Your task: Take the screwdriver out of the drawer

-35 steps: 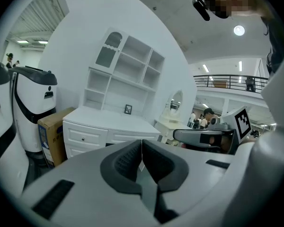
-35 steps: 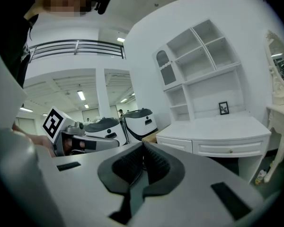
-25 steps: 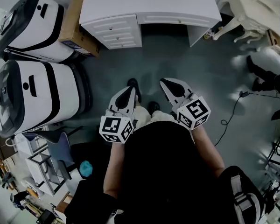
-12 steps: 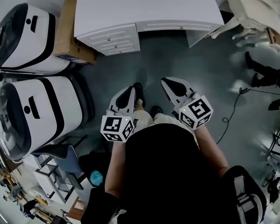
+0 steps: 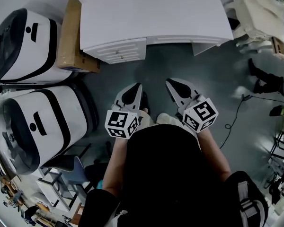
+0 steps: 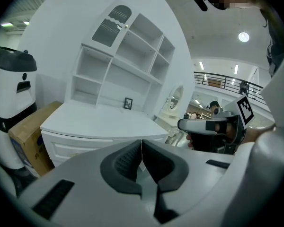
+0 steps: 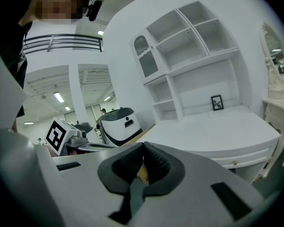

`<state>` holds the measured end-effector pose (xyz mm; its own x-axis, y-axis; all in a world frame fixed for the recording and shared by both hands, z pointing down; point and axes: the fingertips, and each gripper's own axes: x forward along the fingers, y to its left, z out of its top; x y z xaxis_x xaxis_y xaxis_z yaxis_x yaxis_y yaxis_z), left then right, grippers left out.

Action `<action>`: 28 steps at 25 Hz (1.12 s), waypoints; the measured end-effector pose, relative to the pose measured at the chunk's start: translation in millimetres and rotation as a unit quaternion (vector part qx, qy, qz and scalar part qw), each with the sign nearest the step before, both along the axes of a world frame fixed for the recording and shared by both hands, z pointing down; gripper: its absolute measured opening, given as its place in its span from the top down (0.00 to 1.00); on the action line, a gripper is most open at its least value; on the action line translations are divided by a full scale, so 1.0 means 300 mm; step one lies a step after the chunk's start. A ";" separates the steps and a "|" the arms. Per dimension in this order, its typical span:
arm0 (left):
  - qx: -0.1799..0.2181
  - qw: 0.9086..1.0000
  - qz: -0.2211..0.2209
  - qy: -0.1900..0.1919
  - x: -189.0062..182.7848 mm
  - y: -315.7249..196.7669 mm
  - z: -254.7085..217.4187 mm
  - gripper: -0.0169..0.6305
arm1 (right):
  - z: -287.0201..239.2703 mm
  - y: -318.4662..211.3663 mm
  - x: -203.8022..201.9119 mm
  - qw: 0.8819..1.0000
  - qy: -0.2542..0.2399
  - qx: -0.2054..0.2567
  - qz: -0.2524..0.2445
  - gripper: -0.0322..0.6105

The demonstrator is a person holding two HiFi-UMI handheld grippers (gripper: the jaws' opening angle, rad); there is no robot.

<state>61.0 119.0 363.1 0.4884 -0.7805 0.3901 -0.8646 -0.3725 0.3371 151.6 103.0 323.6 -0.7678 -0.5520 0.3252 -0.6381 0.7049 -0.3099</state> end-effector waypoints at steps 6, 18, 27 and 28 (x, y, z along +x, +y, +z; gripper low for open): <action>-0.002 1.000 0.011 -0.010 -0.086 -0.133 0.033 0.94 | 0.001 -0.106 -0.082 1.000 0.003 -0.001 0.012 0.92; -0.020 1.000 0.011 -0.016 -0.226 -0.274 0.144 0.94 | 0.037 -0.195 -0.191 0.999 0.017 -0.019 0.026 0.92; -0.049 0.998 -0.044 -0.007 -0.312 -0.373 0.265 0.94 | 0.064 -0.243 -0.230 0.999 0.031 -0.029 0.008 0.92; -0.052 0.997 -0.051 -0.006 -0.319 -0.383 0.283 0.94 | 0.069 -0.250 -0.229 0.999 0.036 -0.029 0.007 0.92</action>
<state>-34.8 4.2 447.9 0.4025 -0.7809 0.4777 -0.9008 -0.2450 0.3584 83.0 27.9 344.2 -0.7336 -0.5413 0.4109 -0.6699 0.6778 -0.3030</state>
